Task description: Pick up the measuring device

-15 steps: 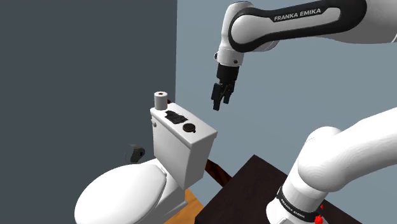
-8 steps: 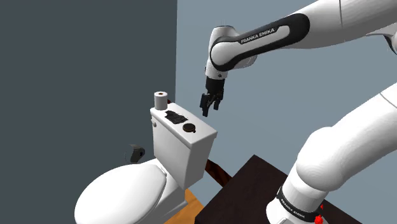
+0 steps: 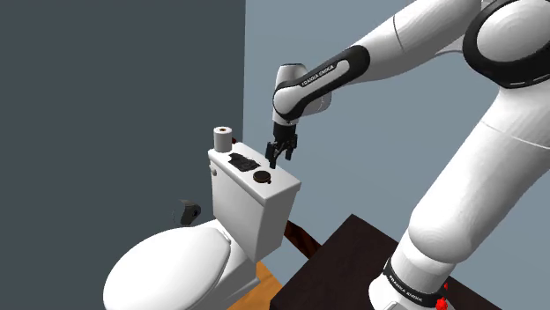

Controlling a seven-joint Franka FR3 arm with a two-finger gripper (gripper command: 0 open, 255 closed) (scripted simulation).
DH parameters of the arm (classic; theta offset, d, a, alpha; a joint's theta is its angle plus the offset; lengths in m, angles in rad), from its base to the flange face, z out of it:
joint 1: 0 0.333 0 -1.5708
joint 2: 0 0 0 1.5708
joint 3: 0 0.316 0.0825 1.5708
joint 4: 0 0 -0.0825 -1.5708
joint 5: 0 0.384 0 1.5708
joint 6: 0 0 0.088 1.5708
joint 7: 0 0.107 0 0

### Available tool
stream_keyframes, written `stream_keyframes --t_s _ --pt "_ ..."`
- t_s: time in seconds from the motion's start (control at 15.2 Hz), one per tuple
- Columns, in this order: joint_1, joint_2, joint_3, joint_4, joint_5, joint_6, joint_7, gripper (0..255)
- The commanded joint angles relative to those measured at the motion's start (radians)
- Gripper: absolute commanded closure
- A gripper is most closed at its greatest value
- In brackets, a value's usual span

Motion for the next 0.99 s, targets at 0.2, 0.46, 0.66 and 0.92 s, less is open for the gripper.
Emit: stream_keyframes --t_s 0.2,0.46,0.66,0.92 --pt "-0.017 0.190 -0.013 0.106 -0.025 0.090 0.026 0" --pt "-0.028 0.340 -0.029 0.206 -0.040 0.143 0.042 0" --pt "-0.035 0.452 -0.041 0.294 -0.047 0.170 0.052 0" --pt "-0.044 0.569 -0.054 0.397 -0.050 0.187 0.060 0"
